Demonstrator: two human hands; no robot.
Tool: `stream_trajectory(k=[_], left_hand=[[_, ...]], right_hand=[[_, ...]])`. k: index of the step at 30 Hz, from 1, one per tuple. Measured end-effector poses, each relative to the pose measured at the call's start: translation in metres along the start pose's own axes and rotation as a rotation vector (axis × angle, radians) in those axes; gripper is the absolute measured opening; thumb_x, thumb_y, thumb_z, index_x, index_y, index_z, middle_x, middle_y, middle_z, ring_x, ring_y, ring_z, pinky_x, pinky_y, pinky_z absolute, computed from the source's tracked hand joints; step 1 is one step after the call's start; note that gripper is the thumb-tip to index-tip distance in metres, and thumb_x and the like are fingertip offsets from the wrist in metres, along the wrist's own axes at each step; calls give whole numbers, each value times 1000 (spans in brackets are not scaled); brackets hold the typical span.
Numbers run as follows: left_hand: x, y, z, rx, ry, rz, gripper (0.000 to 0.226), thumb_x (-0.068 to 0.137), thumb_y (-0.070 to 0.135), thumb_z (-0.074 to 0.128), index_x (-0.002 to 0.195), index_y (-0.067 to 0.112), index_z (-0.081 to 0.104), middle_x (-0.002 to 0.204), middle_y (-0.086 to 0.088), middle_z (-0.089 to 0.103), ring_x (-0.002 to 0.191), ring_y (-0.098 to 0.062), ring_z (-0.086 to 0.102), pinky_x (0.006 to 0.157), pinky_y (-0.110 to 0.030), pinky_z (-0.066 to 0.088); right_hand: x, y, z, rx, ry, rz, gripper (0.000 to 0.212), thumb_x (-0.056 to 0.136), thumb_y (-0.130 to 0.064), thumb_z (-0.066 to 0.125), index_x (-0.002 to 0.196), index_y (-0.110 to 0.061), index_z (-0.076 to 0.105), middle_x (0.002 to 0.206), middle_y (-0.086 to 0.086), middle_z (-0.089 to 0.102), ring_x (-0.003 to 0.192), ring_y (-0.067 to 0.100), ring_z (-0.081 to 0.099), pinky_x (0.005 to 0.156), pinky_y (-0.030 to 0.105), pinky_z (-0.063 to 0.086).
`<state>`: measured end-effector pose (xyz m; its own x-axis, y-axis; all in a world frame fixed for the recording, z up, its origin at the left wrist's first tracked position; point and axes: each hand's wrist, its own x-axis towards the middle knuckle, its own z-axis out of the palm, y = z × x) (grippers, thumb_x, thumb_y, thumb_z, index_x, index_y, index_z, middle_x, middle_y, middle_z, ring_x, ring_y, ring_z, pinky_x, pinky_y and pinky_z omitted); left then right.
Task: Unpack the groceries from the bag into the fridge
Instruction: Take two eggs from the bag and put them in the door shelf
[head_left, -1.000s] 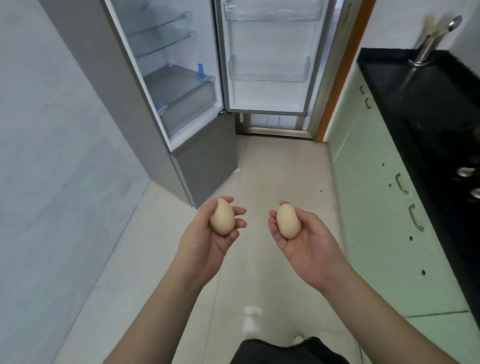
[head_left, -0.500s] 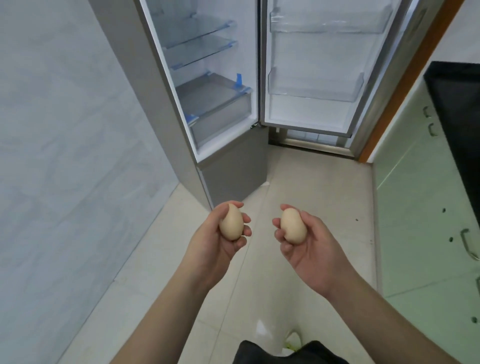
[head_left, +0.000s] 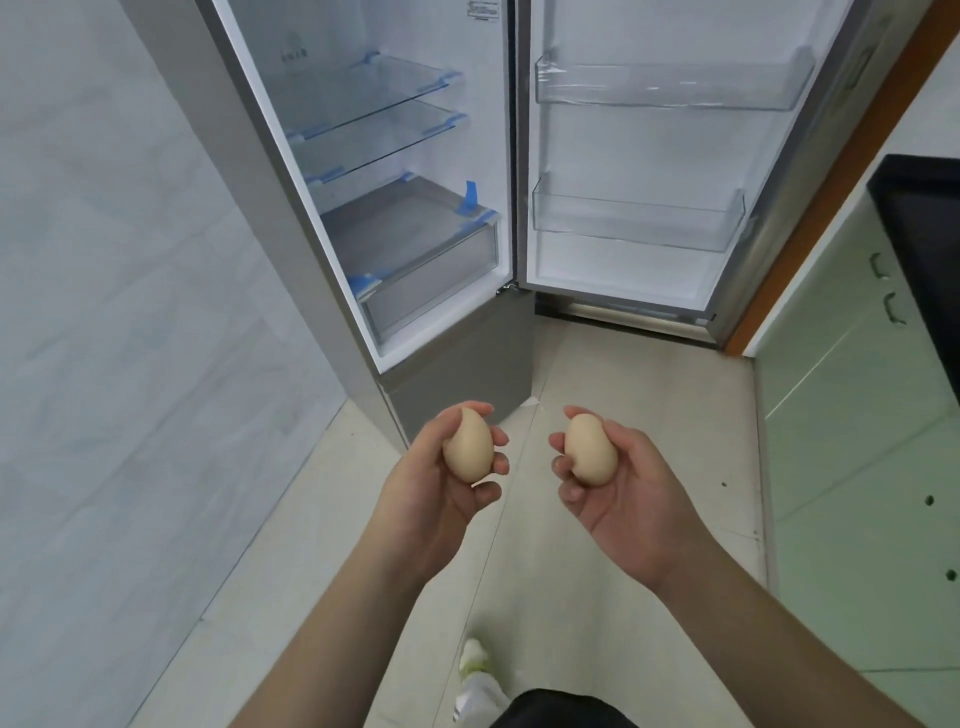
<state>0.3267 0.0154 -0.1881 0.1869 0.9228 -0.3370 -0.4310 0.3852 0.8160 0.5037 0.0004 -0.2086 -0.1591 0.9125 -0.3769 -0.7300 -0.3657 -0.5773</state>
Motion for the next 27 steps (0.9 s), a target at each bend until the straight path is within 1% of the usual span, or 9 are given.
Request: stream_trajectory(k=[4,7,9,13,19,24,27], left_hand=[[46,23,-17,2,-34,4,24,96,26,45,102,12,63,83,-11,60,63,-21,54,49,-26,38],[80,46,-32,-11,-64,20,24,95,27,46,103,12,63,84,-12,60,64,-21,54,49,-26,39],[102,60,-37,10,-91,15,24,96,27,46,104,12,63,84,-12,60,65,-21,54,50,-26,38],[144,82,-36,47,-165,0,25,98,27,43,106,12,61,84,-11,61,64,-19,54,49,-25,39],[200,97,-6,61,-255,-16,25,97,26,42,107,10,58,82,-11,59,62,-19,53,47,-24,39],[249,96,36,71,-277,-46,24,97,25,43,104,10,60,81,-12,59,61,-20,54,47,-24,38],[280,95,65,79,-254,-49,24,96,26,44,103,10,61,82,-11,59,61,-19,54,47,-24,38]], right_hand=[[51,-6,20,-25,19,-26,31,88,-26,51,111,-10,64,90,14,64,68,19,57,53,25,45],[86,-12,40,-53,26,-47,32,89,-27,51,113,-11,63,92,14,64,70,19,57,58,27,46],[104,-18,49,-46,38,-70,32,88,-27,51,113,-11,64,92,14,64,72,20,57,61,28,48],[130,-33,58,-9,76,-118,31,88,-26,50,111,-11,64,91,14,65,71,20,57,63,29,48],[165,-71,51,12,117,-165,27,91,-25,48,108,-12,64,89,12,65,70,19,57,63,28,47],[198,-125,33,42,105,-218,28,88,-27,50,109,-14,63,91,11,66,72,19,59,62,27,51],[219,-160,18,42,67,-225,27,93,-24,45,112,-14,63,92,11,65,73,20,59,63,27,51]])
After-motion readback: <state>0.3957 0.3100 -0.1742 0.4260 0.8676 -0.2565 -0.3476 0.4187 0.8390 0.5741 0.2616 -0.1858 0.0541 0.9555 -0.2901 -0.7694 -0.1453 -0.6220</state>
